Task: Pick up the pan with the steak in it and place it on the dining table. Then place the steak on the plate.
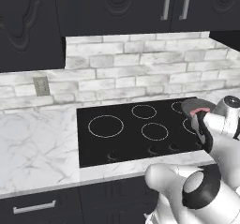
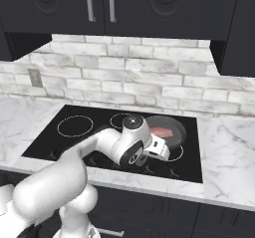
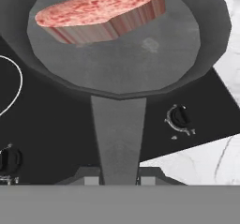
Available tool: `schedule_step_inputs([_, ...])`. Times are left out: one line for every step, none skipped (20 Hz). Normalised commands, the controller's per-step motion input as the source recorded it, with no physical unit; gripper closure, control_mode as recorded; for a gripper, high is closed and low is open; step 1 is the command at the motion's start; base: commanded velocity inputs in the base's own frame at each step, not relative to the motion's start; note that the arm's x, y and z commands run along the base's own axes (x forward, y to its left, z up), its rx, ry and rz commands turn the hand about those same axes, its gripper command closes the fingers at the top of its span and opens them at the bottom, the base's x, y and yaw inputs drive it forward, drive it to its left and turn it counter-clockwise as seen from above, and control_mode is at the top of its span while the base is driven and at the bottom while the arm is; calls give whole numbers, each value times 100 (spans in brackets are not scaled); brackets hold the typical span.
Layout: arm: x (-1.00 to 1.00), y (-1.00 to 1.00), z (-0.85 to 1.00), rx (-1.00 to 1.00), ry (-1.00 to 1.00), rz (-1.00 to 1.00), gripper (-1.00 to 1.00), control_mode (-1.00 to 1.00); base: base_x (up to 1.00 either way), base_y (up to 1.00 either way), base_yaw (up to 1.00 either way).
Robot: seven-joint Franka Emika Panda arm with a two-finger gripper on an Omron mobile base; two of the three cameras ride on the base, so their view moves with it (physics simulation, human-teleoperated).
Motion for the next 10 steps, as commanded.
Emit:
schedule_step_inputs([-39,59,80,0,-3,2,100,-100,0,0,0])
schedule_step_inputs([-41,61,78,-1,-1,4,100,-100,0,0,0])
schedule_step_inputs([-44,60,76,-1,0,6,100,-100,0,0,0])
schedule_step_inputs([-50,57,74,-1,0,8,100,-100,0,0,0])
schedule_step_inputs([-56,51,69,-1,0,12,100,-100,0,0,0])
schedule_step_inputs([-59,47,63,-1,1,15,100,-100,0,0,0])
schedule_step_inputs([-57,45,59,0,3,17,100,-100,0,0,0])
schedule_step_inputs([-56,44,58,0,4,18,100,-100,0,0,0])
schedule_step_inputs([-55,44,56,0,6,19,100,-100,0,0,0])
schedule_step_inputs([-52,44,56,0,8,19,100,-100,0,0,0])
